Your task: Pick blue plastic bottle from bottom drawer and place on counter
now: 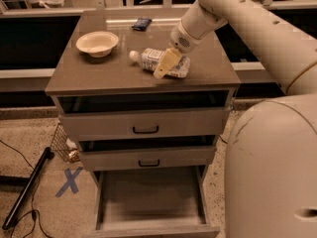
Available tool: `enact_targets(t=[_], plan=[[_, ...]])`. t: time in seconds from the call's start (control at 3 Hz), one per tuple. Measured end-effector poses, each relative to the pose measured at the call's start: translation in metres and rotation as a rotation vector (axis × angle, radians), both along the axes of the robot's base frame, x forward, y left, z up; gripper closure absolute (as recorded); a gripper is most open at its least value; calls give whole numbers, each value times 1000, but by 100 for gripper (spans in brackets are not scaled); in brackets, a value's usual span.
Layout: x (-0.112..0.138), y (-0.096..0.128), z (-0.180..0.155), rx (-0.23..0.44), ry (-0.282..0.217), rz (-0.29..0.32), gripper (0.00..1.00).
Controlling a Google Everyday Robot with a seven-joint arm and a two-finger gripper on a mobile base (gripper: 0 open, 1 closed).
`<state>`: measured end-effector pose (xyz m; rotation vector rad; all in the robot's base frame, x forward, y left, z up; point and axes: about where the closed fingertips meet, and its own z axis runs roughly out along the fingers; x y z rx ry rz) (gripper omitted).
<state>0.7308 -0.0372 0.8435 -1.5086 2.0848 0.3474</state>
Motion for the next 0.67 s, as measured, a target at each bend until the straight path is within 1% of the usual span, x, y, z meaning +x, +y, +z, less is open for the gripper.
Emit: enact_targets(t=[0.33,0.67], plan=[[-9,-12,31,-8,-10,35,0],[-27,-31,64,-1,-22,46,0]])
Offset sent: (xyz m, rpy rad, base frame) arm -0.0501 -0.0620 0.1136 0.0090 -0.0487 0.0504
